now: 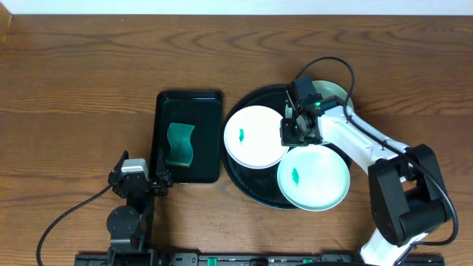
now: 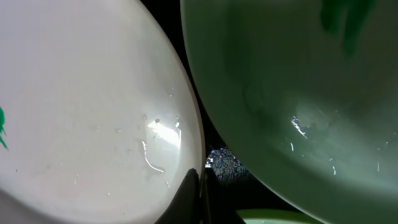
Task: Clean dirty plates on tray and stack at the side
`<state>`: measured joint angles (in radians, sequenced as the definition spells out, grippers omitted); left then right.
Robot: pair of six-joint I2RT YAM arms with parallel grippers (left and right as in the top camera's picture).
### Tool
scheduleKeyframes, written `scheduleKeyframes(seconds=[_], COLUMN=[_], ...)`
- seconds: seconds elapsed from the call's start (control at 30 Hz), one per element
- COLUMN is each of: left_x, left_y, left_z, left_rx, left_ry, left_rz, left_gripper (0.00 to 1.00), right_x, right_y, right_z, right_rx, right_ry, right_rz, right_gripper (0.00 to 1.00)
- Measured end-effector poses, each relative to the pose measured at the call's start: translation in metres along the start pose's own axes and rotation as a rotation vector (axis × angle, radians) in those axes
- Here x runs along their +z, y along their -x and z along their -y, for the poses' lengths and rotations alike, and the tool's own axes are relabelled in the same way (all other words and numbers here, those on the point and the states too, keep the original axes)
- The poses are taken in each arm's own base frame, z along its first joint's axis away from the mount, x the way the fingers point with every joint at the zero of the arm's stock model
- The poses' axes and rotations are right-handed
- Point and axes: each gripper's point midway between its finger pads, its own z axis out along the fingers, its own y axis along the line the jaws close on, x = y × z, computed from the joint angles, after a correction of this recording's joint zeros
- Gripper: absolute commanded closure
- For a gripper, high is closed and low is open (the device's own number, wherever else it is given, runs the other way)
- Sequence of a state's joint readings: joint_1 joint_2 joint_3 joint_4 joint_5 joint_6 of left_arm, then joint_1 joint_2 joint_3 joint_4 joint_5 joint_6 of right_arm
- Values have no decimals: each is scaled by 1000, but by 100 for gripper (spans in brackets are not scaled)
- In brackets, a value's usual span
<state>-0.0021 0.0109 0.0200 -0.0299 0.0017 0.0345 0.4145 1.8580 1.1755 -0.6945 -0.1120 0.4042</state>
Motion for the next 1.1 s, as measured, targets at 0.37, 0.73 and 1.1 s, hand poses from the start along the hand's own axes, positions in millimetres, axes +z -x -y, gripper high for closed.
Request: scheduleKeyframes(seconds=[0.37,0.73,1.1], left_x=[0,0,0], left_y=[0,0,0], left_z=[0,0,0], left_rx=[0,0,0], left_ry=[0,0,0], left_rz=[0,0,0], left_gripper=[20,20,20], right_x=[0,0,0], right_y=[1,3,10], right_z=[0,1,3], right_rx=[-2,-14,-16], right_ry=[1,-6,-23], right_rz=[4,12,43], right_gripper=[98,98,90])
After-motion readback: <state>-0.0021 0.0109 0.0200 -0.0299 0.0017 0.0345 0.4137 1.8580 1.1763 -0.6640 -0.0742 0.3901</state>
